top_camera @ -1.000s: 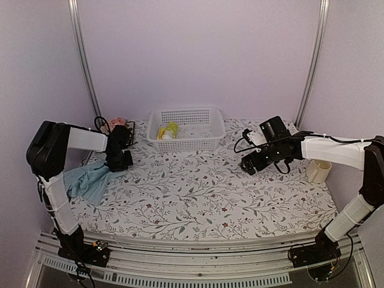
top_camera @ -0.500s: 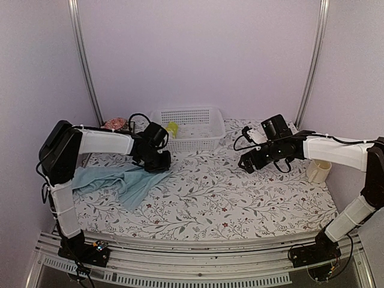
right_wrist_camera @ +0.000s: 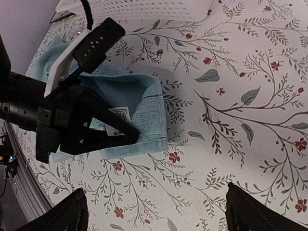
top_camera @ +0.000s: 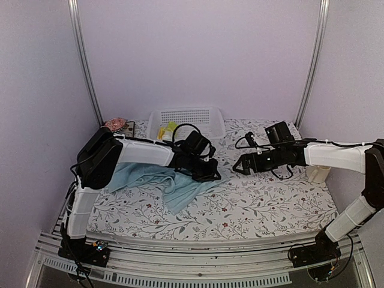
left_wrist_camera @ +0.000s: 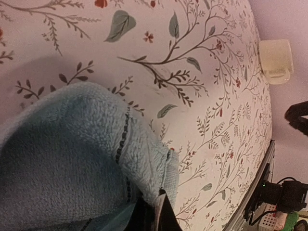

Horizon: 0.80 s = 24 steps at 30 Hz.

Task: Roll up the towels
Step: Pass from the left arm to the right

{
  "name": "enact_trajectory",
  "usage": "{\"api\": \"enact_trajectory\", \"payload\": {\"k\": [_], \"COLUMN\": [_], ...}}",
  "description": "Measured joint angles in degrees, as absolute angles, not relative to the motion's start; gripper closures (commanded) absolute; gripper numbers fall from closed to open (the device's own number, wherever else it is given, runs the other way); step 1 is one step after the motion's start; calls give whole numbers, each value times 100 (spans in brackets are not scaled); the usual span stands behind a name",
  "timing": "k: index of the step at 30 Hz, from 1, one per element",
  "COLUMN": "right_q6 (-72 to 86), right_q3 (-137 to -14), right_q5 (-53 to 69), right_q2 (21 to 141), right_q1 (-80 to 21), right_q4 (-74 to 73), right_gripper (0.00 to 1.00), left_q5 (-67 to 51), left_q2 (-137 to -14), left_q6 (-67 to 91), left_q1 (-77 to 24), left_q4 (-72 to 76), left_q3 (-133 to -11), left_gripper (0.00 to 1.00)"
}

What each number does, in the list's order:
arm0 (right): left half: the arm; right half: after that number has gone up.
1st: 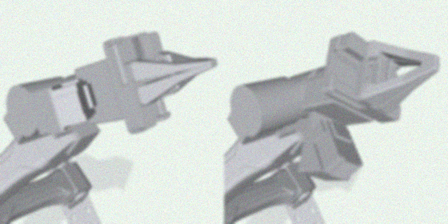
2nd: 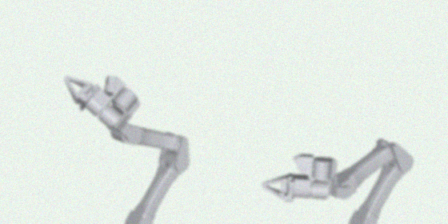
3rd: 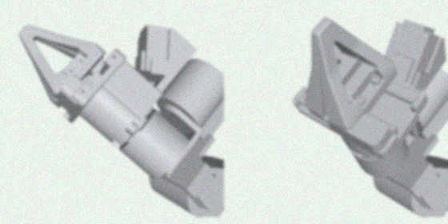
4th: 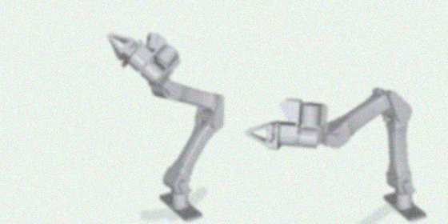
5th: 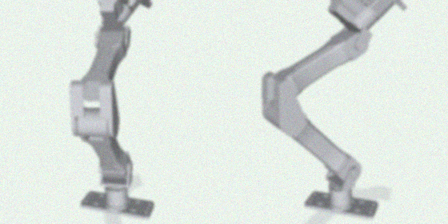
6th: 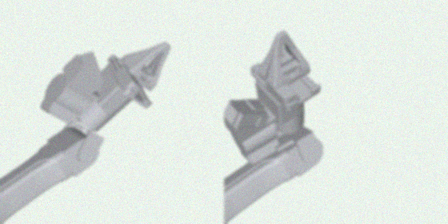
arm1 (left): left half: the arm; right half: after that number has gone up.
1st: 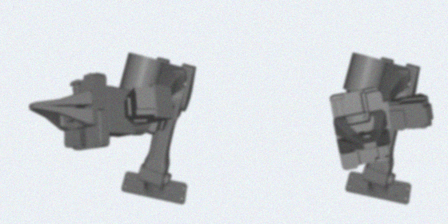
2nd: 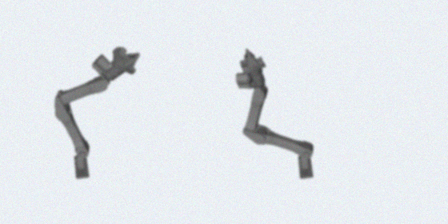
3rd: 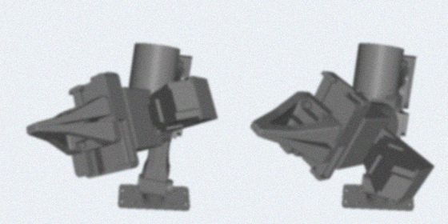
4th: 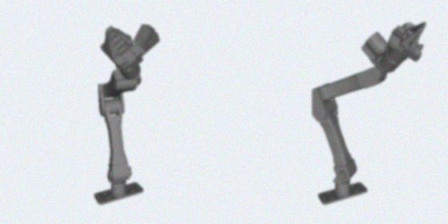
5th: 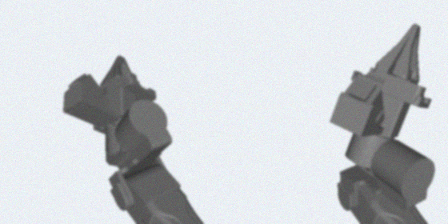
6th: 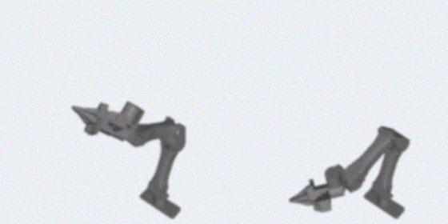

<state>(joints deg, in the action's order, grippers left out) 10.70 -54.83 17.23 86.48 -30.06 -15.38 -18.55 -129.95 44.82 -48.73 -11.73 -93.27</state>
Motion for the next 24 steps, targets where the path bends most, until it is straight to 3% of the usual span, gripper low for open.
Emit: {"api": "enact_trajectory", "payload": {"k": [8,15,24], "right_q6": [2342,2967,3395], "right_q3": [-4661,-4646,-4862], "right_q5": [2698,3430,3951], "right_q2": [8689,9089,9789], "right_q1": [-2486,-2462,-2462], "right_q4": [-972,-215,388], "right_gripper": [5,22,31], "left_q5": [-2043,-2206,-2399], "left_q2": [-12978,-12884,-12814], "left_q6": [4534,4563,4628], "left_q1": [-4858,-4849,-4849], "left_q4": [-633,-80,440], "left_q3": [-9323,-9258,-9000], "left_gripper": [100,100,100]}}
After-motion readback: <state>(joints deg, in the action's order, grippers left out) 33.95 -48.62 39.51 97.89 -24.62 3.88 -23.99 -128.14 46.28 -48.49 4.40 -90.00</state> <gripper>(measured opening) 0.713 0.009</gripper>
